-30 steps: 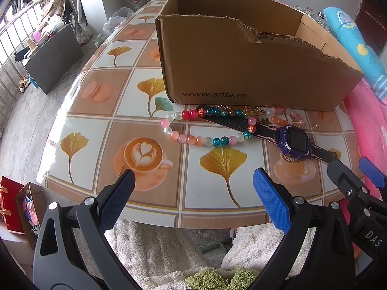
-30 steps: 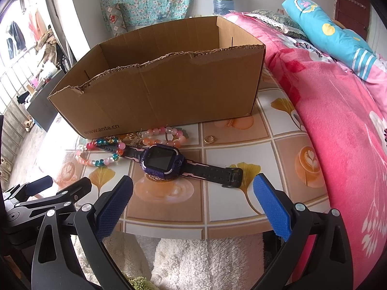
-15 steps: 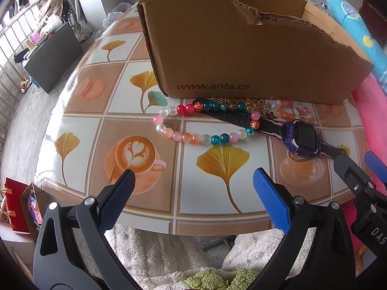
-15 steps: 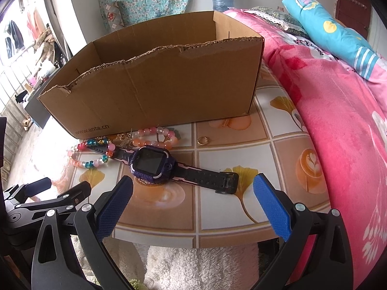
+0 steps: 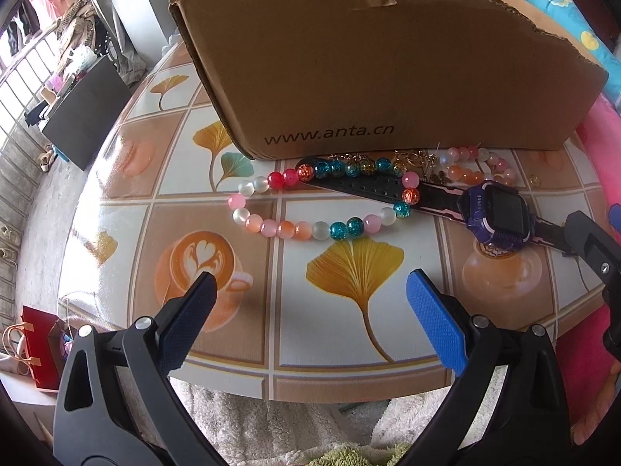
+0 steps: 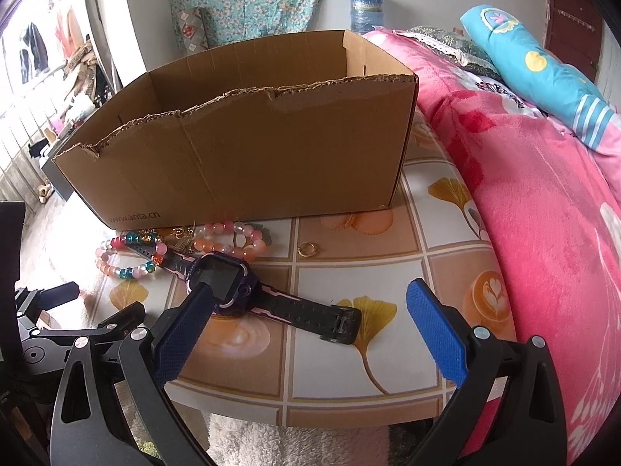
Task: Organize jewelry
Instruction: 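Move both grippers toward the multicolour beaded bracelet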
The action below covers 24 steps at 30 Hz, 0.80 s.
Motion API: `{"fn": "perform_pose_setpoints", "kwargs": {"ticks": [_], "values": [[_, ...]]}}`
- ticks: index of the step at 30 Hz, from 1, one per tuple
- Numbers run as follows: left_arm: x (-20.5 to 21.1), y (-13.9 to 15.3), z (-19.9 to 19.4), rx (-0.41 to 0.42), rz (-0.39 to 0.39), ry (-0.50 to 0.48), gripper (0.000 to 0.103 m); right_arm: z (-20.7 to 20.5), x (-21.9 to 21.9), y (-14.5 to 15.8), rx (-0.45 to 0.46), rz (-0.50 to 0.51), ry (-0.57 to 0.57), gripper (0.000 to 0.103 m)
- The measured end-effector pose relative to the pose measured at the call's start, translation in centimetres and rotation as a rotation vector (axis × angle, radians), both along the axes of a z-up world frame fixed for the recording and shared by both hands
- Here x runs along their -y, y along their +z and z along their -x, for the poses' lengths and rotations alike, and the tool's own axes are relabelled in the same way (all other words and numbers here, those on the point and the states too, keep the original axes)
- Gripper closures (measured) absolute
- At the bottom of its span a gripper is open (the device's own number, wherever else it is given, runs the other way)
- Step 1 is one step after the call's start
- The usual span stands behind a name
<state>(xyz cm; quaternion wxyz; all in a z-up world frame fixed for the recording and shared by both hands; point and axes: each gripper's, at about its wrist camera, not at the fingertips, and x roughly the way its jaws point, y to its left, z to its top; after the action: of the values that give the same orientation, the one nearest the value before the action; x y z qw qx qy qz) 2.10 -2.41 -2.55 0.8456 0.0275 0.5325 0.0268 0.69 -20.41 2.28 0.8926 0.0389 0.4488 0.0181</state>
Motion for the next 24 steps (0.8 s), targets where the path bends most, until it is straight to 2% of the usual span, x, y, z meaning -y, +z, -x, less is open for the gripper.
{"fn": "perform_pose_setpoints", "kwargs": {"ticks": [5,11,24], "values": [[-1.0,-0.2,-0.1,-0.029,0.058,0.006,0.007,0.1,1.0,-0.1,0.029,-0.070,0.020,0.006],[-1.1,-0.3,-0.1,-0.034,0.058,-0.014,0.007,-0.4,0.9,-0.1,0.041,-0.083,0.061,0.006],[-1.3,-0.3,-0.4,-0.035,0.061,-0.015,0.007,-0.7,-1.0,2.3,0.091,-0.151,0.137,0.006]]}}
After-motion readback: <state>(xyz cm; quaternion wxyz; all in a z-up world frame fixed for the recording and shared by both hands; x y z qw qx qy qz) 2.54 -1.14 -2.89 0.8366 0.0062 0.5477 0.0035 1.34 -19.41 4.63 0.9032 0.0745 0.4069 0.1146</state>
